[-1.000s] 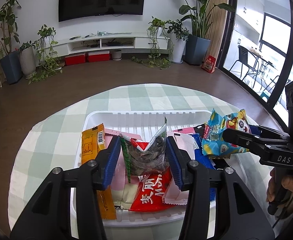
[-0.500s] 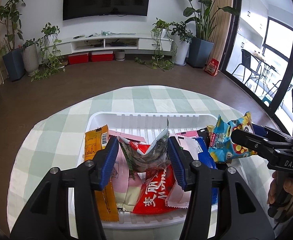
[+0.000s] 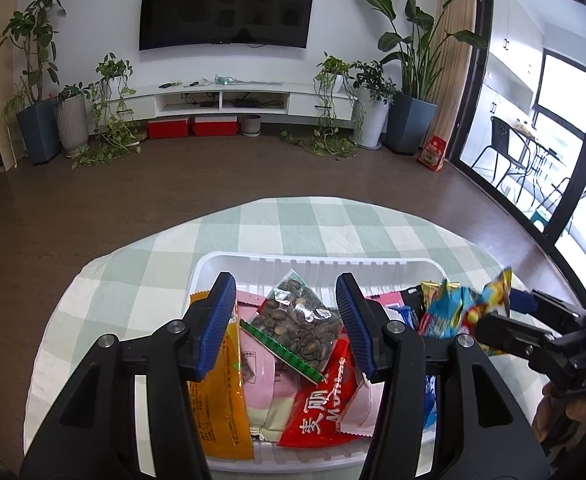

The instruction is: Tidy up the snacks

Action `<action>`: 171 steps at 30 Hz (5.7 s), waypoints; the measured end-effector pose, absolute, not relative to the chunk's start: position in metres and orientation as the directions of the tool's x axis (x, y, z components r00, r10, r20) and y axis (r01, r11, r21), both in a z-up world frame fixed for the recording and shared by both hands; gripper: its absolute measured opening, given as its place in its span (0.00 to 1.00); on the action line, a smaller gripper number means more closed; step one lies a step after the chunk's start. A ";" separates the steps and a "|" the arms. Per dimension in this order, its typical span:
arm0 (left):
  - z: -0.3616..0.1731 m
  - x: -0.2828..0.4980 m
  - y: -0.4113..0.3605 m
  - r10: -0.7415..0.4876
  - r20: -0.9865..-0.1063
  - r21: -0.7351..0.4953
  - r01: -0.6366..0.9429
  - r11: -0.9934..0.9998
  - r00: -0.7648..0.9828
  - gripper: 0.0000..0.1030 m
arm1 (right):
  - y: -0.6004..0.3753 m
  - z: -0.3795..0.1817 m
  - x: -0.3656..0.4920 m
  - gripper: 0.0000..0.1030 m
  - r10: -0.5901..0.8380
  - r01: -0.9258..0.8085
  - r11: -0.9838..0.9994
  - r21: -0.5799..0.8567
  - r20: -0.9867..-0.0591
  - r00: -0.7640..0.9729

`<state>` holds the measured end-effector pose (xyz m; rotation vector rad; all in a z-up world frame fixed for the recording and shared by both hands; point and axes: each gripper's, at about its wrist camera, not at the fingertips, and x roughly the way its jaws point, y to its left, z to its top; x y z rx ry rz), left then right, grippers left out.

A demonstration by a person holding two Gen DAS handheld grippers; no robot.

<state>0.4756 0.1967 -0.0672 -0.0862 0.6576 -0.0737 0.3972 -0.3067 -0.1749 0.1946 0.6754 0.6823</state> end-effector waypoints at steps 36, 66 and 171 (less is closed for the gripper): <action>-0.017 0.384 0.184 -0.085 -0.541 -0.134 0.014 0.991 0.837 0.56 | -0.346 -0.190 0.382 0.87 0.635 -0.404 0.767 0.499 -0.501 0.588; 0.010 0.223 0.116 -0.045 -0.534 -0.042 0.027 0.999 0.844 0.74 | -0.330 -0.137 0.251 1.00 0.330 -0.370 0.929 0.019 -0.497 0.802; 0.060 0.025 0.044 0.009 -0.382 0.066 0.017 0.998 0.924 0.91 | -0.367 -0.070 0.060 1.00 0.258 -0.291 0.954 -0.075 -0.295 0.920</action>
